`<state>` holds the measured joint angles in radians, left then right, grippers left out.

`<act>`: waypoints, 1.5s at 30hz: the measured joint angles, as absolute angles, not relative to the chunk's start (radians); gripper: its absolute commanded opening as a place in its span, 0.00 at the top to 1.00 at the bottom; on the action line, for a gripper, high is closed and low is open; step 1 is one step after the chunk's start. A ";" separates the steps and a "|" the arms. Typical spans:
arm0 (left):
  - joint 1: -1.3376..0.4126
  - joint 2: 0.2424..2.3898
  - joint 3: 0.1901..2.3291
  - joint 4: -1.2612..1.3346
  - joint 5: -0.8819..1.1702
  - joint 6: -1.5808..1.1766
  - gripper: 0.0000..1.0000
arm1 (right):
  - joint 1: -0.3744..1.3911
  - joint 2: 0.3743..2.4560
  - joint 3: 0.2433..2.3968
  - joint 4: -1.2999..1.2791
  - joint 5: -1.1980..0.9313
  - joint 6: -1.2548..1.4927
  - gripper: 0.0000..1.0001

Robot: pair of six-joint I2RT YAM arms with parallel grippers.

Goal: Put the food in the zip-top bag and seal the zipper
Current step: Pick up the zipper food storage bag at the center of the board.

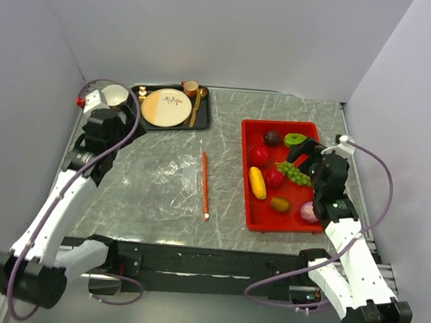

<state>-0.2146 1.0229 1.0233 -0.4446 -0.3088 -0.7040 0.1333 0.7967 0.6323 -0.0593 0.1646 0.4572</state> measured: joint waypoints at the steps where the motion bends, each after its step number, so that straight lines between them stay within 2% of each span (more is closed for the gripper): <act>1: -0.214 1.050 1.042 -0.454 -0.292 -0.705 0.01 | 0.133 0.789 0.632 -0.080 0.152 0.462 0.00; 5: -0.211 1.135 1.042 -0.475 -0.231 -0.746 0.01 | 0.133 0.742 0.627 -0.147 0.115 0.477 0.00; 10: -0.211 1.084 0.970 -0.499 -0.161 -0.798 0.01 | 0.133 0.686 0.616 -0.198 0.072 0.490 0.00; 16: -0.247 0.974 0.935 -0.522 -0.101 -0.797 0.03 | 0.133 0.744 0.627 -0.239 0.013 0.494 0.00; 20: -0.358 0.989 0.918 -0.524 -0.125 -0.798 0.06 | 0.133 0.817 0.665 -0.276 -0.011 0.502 0.00; 24: -0.558 1.134 0.934 -0.542 -0.195 -0.810 0.17 | 0.133 0.858 0.699 -0.286 -0.036 0.505 0.00; 31: -0.805 1.517 1.106 -0.660 -0.340 -0.907 0.21 | 0.133 0.874 0.733 -0.336 -0.058 0.488 0.00; 39: -0.912 1.837 1.448 -0.807 -0.418 -1.005 0.34 | 0.133 0.935 0.854 -0.423 -0.062 0.464 0.00; 45: -0.928 1.931 1.513 -0.867 -0.477 -1.068 0.37 | 0.135 0.923 0.820 -0.429 -0.110 0.484 0.00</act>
<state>-0.9279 1.9308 1.5127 -0.8669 -0.4767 -1.0676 0.1352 0.9226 0.8204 -0.4290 -0.1101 0.4839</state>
